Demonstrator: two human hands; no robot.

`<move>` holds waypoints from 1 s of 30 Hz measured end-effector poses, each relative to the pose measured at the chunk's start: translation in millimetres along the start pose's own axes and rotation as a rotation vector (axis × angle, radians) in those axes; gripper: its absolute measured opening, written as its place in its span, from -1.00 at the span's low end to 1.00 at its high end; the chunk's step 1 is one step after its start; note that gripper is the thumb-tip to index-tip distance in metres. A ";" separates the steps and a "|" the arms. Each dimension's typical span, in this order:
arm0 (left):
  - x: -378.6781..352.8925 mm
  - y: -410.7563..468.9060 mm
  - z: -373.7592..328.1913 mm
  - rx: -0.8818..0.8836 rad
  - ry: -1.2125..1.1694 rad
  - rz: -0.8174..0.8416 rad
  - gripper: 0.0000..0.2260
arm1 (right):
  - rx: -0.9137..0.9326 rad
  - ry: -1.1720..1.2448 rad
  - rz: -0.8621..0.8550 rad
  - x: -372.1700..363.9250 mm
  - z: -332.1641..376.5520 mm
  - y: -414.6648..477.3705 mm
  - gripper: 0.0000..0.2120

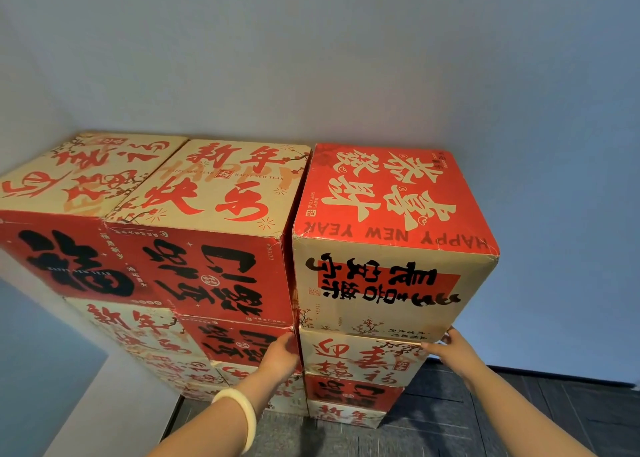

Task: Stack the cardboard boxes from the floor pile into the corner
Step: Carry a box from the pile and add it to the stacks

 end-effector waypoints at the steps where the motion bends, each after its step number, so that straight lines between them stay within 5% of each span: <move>1: -2.0 2.3 0.7 0.001 -0.011 0.006 -0.57 | -0.009 0.001 0.000 -1.7 -3.4 3.2 -0.48; 12: -31.2 36.5 24.4 -0.028 -0.208 0.005 -0.28 | -0.047 0.072 -0.049 -6.3 -22.3 19.6 -0.60; 30: -32.0 56.7 44.0 -0.014 -0.240 -0.033 -0.40 | -0.021 0.091 -0.054 -9.0 -30.9 22.7 -0.73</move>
Point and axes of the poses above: each hand's wrist, its own y-axis towards the middle knuckle, its own x-axis out of the back of the hand, z = x × y, the point moved 10 cm from there along y, towards the middle knuckle, and after that the axes turned 11 degrees about -x, right-handed, at the moved point
